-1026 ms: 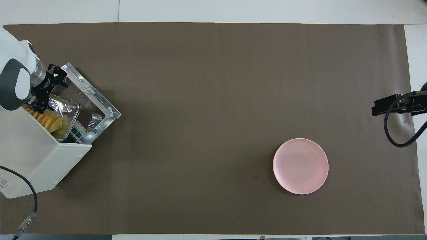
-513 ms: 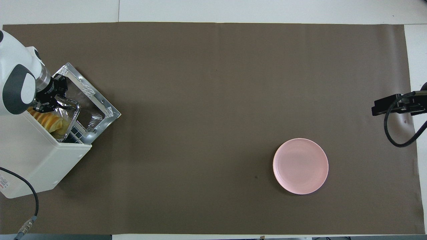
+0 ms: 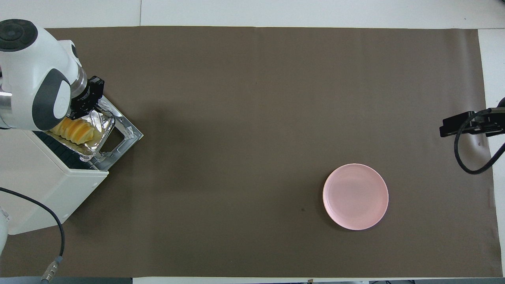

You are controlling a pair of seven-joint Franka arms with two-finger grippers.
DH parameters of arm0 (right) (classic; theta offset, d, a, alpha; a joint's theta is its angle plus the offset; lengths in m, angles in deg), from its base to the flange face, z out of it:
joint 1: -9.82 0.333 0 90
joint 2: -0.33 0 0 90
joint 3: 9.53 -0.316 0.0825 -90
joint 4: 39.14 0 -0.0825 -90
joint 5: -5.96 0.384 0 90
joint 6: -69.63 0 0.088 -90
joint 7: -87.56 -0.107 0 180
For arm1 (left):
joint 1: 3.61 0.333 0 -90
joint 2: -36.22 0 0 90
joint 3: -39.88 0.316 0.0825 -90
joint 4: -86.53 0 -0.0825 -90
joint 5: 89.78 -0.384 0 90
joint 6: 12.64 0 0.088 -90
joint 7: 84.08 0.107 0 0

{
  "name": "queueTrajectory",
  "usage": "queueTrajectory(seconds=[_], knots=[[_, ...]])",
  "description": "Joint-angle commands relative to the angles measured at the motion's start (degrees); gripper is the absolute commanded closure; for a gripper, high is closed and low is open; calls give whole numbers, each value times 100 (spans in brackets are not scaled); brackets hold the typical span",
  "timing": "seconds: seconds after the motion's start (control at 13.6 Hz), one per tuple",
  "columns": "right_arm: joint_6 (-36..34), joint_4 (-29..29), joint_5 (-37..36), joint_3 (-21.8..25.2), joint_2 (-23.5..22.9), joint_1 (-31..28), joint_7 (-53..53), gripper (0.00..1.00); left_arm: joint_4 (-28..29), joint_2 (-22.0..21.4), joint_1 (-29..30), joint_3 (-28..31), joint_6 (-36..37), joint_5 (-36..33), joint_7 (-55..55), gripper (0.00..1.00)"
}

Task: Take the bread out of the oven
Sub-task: 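Pull the foil tray out with the left gripper toward the plate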

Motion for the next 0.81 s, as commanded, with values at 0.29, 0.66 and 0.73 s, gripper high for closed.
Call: queueTrajectory(seconds=[0.29,0.66,0.73], knots=[[-82,23,63,-53,19,-63,-62,0,-1738,706,-1483,-229,737,766,899,100],[-73,23,63,-53,19,-63,-62,0,-2083,1295,-2484,-511,554,875,1453,100],[-73,23,63,-53,19,-63,-62,0,-2189,1418,-2703,-520,562,874,1444,100]])
